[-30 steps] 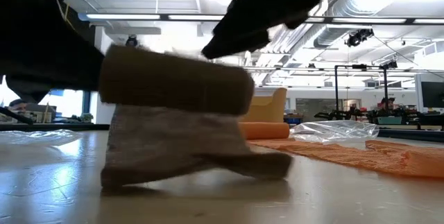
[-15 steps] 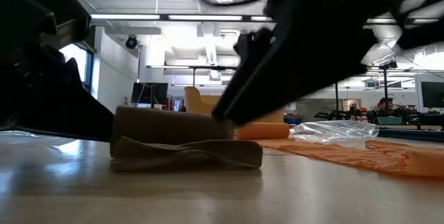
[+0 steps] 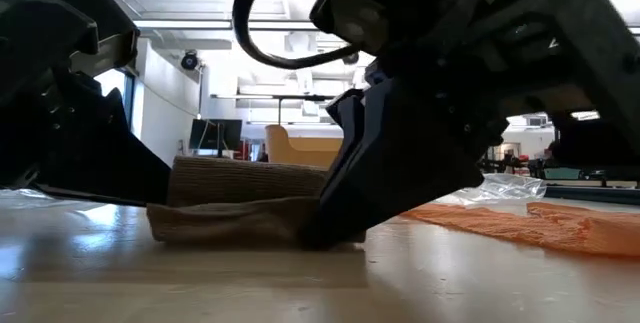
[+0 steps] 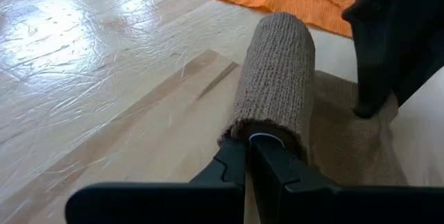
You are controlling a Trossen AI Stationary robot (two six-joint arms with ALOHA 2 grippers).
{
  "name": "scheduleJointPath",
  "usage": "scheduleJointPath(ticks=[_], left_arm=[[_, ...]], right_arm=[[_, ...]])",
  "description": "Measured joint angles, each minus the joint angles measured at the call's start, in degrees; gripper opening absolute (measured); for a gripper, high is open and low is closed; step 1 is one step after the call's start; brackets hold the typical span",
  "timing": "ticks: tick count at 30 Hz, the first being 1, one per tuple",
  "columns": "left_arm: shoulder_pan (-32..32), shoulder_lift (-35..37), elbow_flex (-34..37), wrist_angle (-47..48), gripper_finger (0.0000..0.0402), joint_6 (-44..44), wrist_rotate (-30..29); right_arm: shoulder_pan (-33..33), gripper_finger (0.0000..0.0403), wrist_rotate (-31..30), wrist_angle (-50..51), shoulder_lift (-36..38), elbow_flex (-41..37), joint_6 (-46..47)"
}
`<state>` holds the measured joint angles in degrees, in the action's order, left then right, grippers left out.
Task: Roll bandage
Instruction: Roll the brown bandage
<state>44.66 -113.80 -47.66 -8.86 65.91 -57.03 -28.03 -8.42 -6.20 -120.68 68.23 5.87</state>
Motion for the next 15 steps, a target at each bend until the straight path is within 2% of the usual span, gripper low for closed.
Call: scheduleJointPath(ticks=[4, 9, 15], left_arm=[[0.0, 0.0, 0.0, 0.0, 0.0000, 0.0, 1.0], [0.9, 0.0, 0.0, -0.7, 0.0000, 0.0, 1.9], [2.0, -0.1, 0.0, -6.1, 0.0000, -5.6, 4.6]], right_arm=[[-1.5, 0.0004, -0.3, 0.1, 3.6, -0.2, 1.6], [-2.6, 0.0002, -5.5, 1.7, 10.3, -0.1, 0.9], [0.7, 0.0001, -6.8, 1.7, 12.6, -0.1, 1.1]])
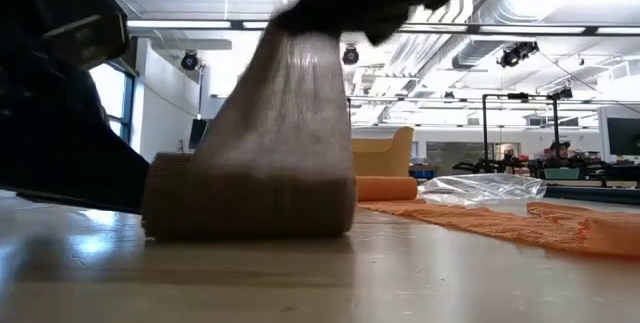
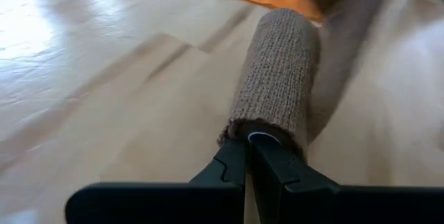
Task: Roll bandage
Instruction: Roll the brown bandage
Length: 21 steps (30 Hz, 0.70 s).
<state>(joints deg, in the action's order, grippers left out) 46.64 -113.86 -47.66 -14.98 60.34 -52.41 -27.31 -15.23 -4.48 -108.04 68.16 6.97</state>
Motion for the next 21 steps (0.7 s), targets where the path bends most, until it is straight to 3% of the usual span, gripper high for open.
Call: scheduleJointPath(ticks=[4, 9, 15, 21], left_arm=[[0.9, 0.0, 0.0, -4.5, 0.0000, -5.4, 0.2], [1.5, -0.1, 0.0, -4.8, 0.0000, -5.8, -0.3], [1.7, -0.1, 0.0, -5.4, 0.0000, -6.3, -0.2], [1.7, -0.1, 0.1, -5.3, 0.0000, -6.4, -0.5]], right_arm=[[2.9, 0.0001, -0.5, 3.2, -1.2, 0.0, 4.3], [5.0, 0.0000, 0.3, 8.6, -1.5, 0.0, 11.1], [7.3, 0.0000, 5.0, 9.3, -1.5, 0.0, 11.9], [9.9, 0.0000, 5.5, 9.2, -3.6, 0.0, 9.1]])
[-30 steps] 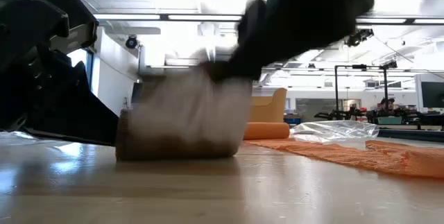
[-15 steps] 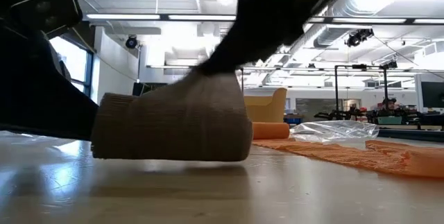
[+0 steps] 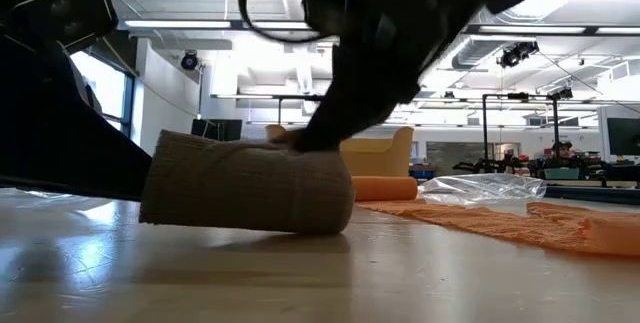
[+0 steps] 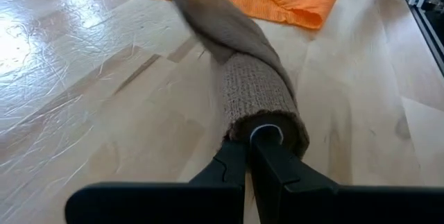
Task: Roll bandage
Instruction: Roll the brown bandage
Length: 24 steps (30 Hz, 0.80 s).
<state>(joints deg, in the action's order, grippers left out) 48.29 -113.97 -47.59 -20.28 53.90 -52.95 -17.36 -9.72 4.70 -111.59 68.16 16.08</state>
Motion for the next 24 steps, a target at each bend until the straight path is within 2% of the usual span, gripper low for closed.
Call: scheduleJointPath(ticks=[6, 11, 24], left_arm=[[-0.3, 0.0, 0.0, 0.0, 0.0000, 0.1, 0.0], [-0.7, 0.0, 0.0, 0.3, 0.0000, -0.4, 0.2], [-0.9, 0.0, 0.0, 0.7, 0.0000, 0.6, 0.4]], right_arm=[[2.1, 0.0000, 4.4, -3.1, -4.0, 0.0, -2.5], [2.4, 0.0000, 5.4, -4.4, -6.4, 0.0, -2.3], [1.9, 0.0000, 6.4, -4.4, -6.0, -0.1, -7.7]])
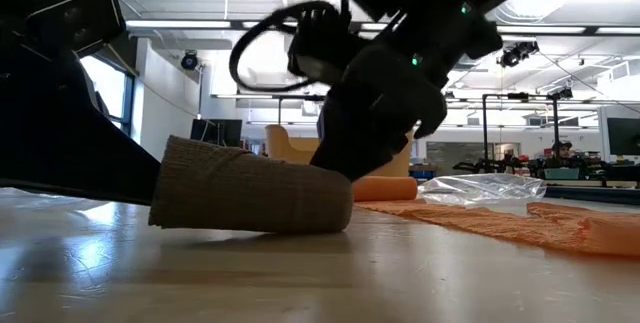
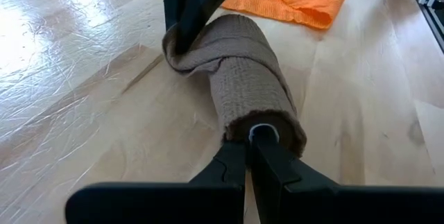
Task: Roll bandage
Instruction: Roll the brown bandage
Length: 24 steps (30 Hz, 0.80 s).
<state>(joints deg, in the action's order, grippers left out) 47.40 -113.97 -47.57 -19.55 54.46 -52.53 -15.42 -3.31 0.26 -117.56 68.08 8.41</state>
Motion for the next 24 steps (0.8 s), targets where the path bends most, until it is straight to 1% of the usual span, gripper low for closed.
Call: scheduleJointPath(ticks=[6, 9, 11, 14, 17, 19, 21, 24], left_arm=[[-0.3, 0.0, -0.1, 0.3, 0.0000, 3.9, -0.1], [-0.5, 0.0, -0.1, 0.3, 0.0000, 5.7, -0.5], [-0.7, 0.0, -0.1, 0.3, 0.0000, 6.9, -1.7], [-1.4, 0.1, -0.1, 0.2, 0.0000, 8.4, -3.1], [-2.4, 0.2, -0.2, -0.2, 0.0000, 9.0, -3.6], [-3.2, 0.2, -0.2, -0.4, 0.0000, 8.0, -3.4], [-3.7, 0.2, -0.2, -0.8, 0.0000, 5.7, -2.8], [-4.2, 0.2, -0.1, -1.5, 0.0000, 2.3, -0.6]], right_arm=[[-3.0, 0.0000, -3.8, 0.9, 5.5, 0.4, -1.9], [-6.0, 0.0000, -6.8, 1.4, 9.1, 0.4, -2.8], [-8.2, 0.0000, -7.4, 1.7, 11.2, 0.4, -4.8], [-11.1, 0.0000, -5.5, 1.5, 13.4, 0.4, -7.9], [-12.6, 0.0000, 0.0, 0.2, 13.9, 0.4, -9.3], [-13.1, 0.0000, 2.3, -1.4, 13.5, 0.4, -9.3], [-13.2, 0.0000, 0.7, -2.0, 12.9, 0.4, -8.8], [-12.5, 0.0000, -6.3, -2.1, 12.3, 0.4, -8.4]])
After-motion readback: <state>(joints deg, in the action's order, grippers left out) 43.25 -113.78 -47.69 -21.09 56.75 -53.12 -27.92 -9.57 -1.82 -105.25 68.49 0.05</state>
